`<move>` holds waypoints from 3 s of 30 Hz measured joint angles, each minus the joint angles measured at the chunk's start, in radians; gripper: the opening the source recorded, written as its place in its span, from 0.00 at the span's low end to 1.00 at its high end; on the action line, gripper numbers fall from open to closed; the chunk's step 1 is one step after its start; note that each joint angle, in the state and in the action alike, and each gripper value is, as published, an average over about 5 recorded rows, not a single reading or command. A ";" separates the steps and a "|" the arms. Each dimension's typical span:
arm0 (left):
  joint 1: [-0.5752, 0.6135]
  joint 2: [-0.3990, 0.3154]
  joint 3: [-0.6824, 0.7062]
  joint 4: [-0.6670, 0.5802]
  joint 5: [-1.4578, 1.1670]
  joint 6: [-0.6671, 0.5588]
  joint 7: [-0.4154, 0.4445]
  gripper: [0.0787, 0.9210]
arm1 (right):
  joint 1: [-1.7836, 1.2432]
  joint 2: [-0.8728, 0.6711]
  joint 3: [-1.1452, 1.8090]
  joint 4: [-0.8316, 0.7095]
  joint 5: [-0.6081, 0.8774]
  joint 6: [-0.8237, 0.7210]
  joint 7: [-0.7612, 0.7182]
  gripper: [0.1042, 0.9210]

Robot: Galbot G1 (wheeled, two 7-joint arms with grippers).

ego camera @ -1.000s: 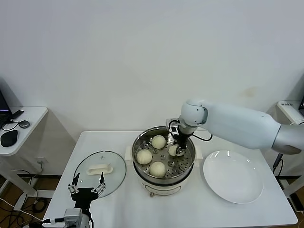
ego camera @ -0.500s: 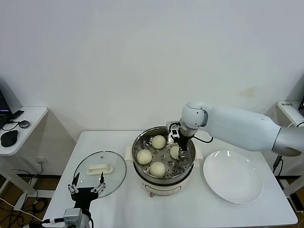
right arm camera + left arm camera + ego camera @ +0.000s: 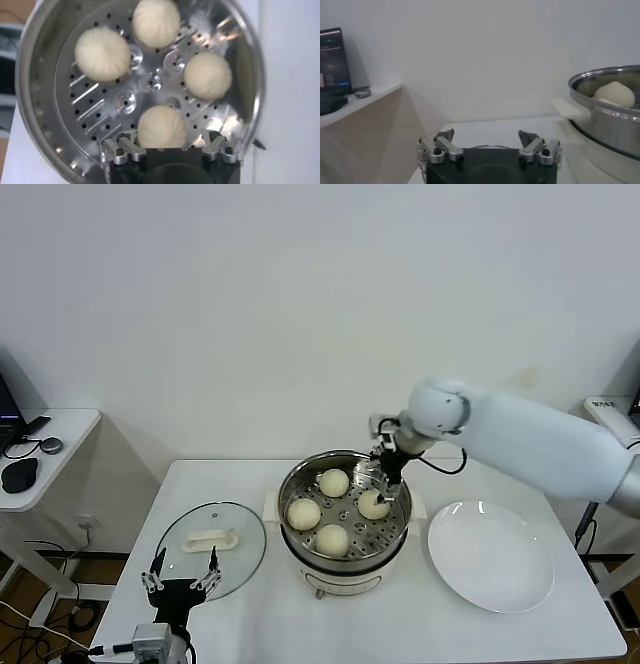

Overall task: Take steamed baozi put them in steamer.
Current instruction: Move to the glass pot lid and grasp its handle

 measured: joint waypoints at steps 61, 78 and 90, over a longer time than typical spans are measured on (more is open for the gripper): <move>-0.169 0.411 -0.018 0.488 1.118 -0.329 -0.109 0.88 | -1.754 0.437 1.783 0.269 0.100 0.501 0.905 0.88; -0.254 0.397 0.104 0.510 1.138 -0.132 0.007 0.88 | -1.778 0.462 1.789 0.247 0.058 0.514 0.904 0.88; -0.314 0.345 0.147 0.571 1.164 -0.082 -0.002 0.88 | -1.775 0.480 1.790 0.233 0.042 0.524 0.904 0.88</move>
